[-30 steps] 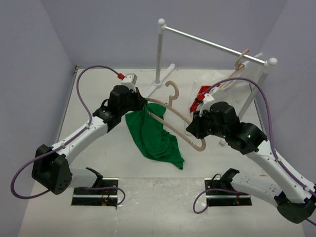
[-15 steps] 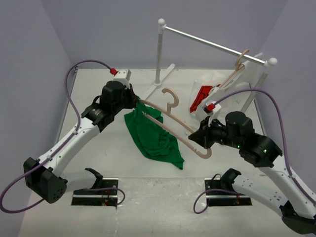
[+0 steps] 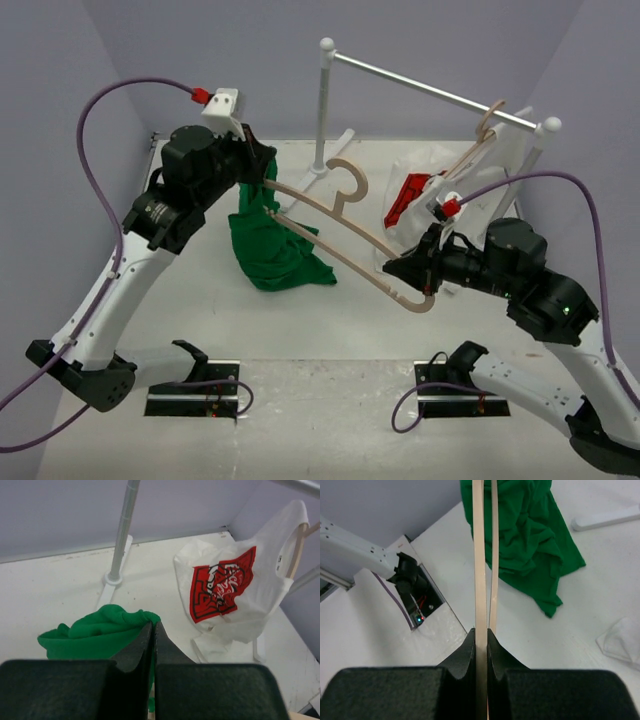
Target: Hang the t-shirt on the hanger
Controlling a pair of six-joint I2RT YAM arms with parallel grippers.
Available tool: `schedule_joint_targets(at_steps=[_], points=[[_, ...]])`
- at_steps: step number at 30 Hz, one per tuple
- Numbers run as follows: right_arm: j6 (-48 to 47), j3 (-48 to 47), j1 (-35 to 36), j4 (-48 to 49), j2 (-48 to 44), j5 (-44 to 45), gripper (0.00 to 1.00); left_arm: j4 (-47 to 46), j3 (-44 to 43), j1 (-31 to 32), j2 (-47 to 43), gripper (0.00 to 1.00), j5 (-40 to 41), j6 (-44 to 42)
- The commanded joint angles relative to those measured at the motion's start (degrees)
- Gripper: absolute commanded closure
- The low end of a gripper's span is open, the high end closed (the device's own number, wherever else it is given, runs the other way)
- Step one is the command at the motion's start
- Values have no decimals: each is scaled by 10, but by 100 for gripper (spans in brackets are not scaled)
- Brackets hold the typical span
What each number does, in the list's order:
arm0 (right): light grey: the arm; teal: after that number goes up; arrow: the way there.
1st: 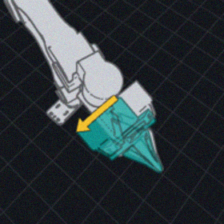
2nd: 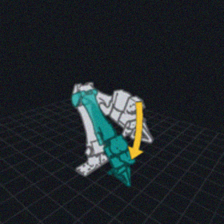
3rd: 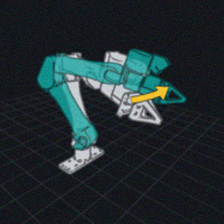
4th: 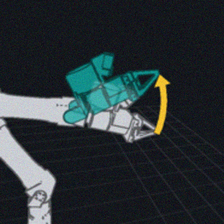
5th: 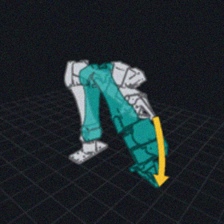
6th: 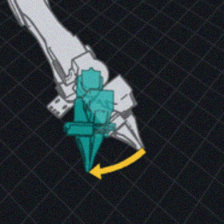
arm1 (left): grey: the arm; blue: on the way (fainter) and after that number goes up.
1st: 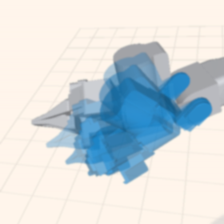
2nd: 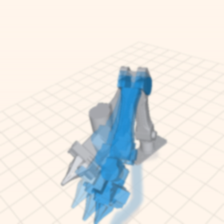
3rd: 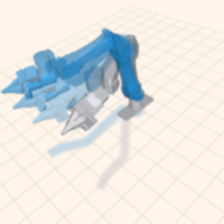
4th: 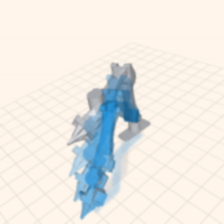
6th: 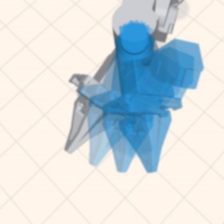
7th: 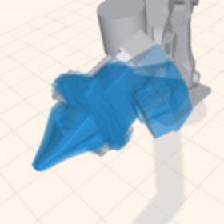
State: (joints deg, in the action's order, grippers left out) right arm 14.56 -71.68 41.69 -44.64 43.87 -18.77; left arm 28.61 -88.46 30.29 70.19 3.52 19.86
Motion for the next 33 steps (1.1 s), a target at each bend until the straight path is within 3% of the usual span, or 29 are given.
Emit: schedule_joint_targets(at_steps=[1, 5, 9, 13, 19, 20, 23, 27, 29, 31, 33], points=[[62, 76, 4, 93, 0, 32, 100, -43, 99, 6, -13, 100, -100, -2], [128, 107, 3, 149, 18, 187, 100, -62, 145, 23, -33, 100, -69, 18], [145, 75, 8, 106, 63, 336, 100, -41, 155, 26, -35, 100, 21, 32], [142, 75, 20, 105, 76, 387, 100, -37, 148, 25, -32, 100, 62, 37], [123, 134, 26, 269, 70, 229, 100, -73, 147, 46, -32, 100, 28, 62], [115, 145, 28, 344, 71, 184, 100, -79, 148, 61, -36, 100, 32, 69], [99, 136, 28, 429, 105, 46, 100, -105, 154, 70, -59, 100, 23, 89], [70, 34, 29, 405, 190, -121, 100, -100, 135, 72, -112, 100, 48, 91], [70, 30, 29, 395, 215, -89, 100, -78, 111, 72, -126, 100, 70, 83], [94, 56, 31, 373, 213, 91, 100, -53, 93, 72, -138, 100, 107, 78], [111, 96, 31, 378, 198, 164, 100, -41, 89, 72, -145, 100, 149, 79]])
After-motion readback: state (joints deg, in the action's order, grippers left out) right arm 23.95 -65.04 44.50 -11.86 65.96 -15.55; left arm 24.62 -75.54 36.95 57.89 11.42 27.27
